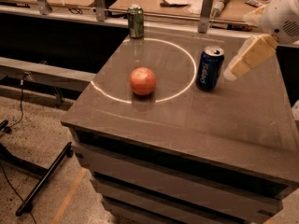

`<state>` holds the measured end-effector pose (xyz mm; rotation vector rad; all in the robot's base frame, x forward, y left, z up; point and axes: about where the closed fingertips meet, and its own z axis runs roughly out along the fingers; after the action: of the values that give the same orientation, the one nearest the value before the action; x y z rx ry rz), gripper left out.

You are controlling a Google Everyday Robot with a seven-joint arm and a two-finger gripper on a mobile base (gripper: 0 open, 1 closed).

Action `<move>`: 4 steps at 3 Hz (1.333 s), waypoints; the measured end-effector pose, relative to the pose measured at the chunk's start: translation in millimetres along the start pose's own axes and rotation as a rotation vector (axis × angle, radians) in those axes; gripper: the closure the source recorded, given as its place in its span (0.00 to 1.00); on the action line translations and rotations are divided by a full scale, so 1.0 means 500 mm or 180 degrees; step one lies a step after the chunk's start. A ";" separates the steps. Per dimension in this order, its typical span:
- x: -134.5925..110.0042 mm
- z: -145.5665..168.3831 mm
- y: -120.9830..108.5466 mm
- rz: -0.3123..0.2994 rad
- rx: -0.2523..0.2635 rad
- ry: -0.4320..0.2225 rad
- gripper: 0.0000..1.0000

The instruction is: Knock pepsi can over

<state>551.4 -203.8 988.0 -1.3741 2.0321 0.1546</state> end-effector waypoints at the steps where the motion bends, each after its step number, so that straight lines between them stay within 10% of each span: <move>1: 0.012 0.049 -0.042 0.0277 0.0008 -0.0418 0.00; 3: -0.001 0.152 -0.067 0.0669 0.0036 -0.1497 0.00; 4: -0.001 0.152 -0.067 0.0669 0.0036 -0.1496 0.00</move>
Offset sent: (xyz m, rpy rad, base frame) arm 0.0760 0.0156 -0.0508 0.5895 -0.1429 -0.0193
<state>615.4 -184.4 938.6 -0.9974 1.7647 0.5080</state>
